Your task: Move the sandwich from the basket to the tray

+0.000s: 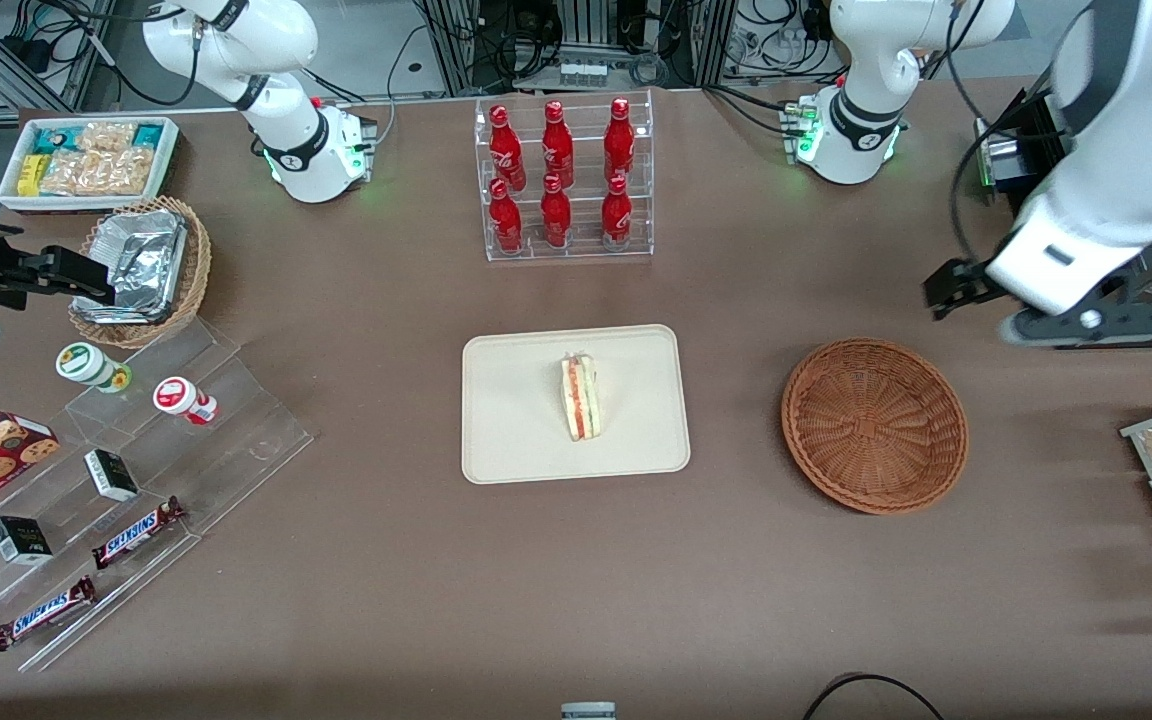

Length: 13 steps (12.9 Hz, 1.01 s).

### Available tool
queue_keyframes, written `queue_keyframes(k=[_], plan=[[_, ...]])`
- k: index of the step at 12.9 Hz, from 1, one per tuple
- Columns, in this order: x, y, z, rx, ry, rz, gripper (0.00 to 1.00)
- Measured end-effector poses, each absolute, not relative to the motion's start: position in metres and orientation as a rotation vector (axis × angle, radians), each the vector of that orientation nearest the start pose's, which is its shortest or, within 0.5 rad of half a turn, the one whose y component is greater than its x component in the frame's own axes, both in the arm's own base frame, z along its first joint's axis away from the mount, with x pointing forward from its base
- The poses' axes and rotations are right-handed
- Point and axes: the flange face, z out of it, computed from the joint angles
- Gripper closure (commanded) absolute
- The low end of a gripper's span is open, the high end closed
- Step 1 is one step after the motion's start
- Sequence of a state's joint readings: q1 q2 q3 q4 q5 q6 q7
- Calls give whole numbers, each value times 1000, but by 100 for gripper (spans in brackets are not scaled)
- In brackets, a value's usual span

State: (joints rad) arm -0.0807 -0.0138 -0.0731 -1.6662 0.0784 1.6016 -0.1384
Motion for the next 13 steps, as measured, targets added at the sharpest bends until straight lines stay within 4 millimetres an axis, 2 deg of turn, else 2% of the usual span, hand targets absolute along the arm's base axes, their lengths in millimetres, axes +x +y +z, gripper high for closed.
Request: queue_keyframes(k=[2,6,9,11,13], plan=[[537,-60,604,-3058,48,40,0],[526,-64,613,-3055,63,54,0],[520,-49,623,-3067,128,48,0],[520,-44,624,-3071,150,44,0],[527,-47,625,-3072,159,31,0]])
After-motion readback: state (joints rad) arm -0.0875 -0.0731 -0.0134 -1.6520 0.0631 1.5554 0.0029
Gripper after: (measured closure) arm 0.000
